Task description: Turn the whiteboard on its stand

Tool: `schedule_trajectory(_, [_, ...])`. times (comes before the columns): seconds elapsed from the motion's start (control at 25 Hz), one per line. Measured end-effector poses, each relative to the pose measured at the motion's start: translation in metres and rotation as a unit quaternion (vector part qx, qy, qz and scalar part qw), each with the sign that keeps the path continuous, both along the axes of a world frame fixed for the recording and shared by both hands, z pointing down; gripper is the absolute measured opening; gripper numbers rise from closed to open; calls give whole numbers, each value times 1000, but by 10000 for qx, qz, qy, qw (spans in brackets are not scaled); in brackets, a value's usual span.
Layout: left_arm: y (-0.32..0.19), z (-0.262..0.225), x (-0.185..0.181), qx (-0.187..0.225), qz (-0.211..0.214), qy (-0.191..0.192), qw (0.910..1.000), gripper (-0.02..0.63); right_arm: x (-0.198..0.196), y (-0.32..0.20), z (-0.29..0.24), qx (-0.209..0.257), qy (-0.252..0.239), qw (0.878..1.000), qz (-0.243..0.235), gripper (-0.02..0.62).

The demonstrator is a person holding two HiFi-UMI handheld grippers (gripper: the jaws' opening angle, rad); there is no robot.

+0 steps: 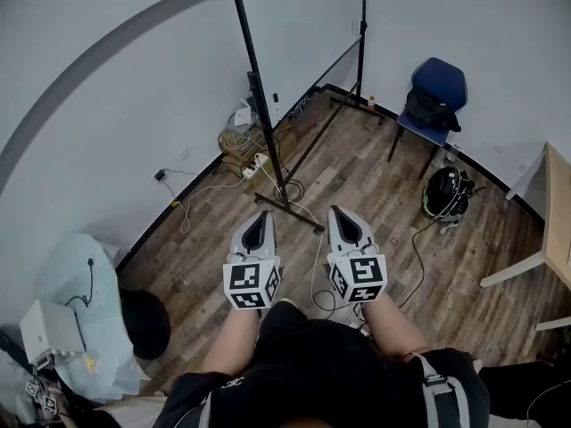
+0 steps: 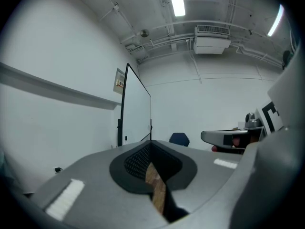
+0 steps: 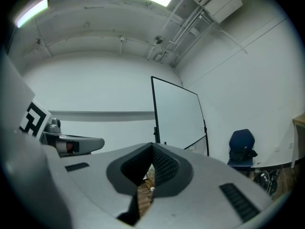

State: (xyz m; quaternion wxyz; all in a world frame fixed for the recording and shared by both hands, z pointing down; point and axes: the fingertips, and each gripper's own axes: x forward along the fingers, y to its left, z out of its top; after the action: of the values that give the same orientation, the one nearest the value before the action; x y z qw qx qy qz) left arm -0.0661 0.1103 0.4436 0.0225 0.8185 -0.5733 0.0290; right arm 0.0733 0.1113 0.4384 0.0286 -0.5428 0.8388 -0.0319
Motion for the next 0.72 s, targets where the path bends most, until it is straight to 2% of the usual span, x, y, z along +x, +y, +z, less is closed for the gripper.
schedule_trajectory(0.36, [-37, 13, -4, 4, -20, -41, 10000, 9, -8, -39, 13, -68, 53, 10000, -41, -8])
schedule_trajectory(0.72, [-129, 14, -19, -4, -1, 211, 9998, 9, -23, -127, 8, 20, 303, 9995, -47, -8])
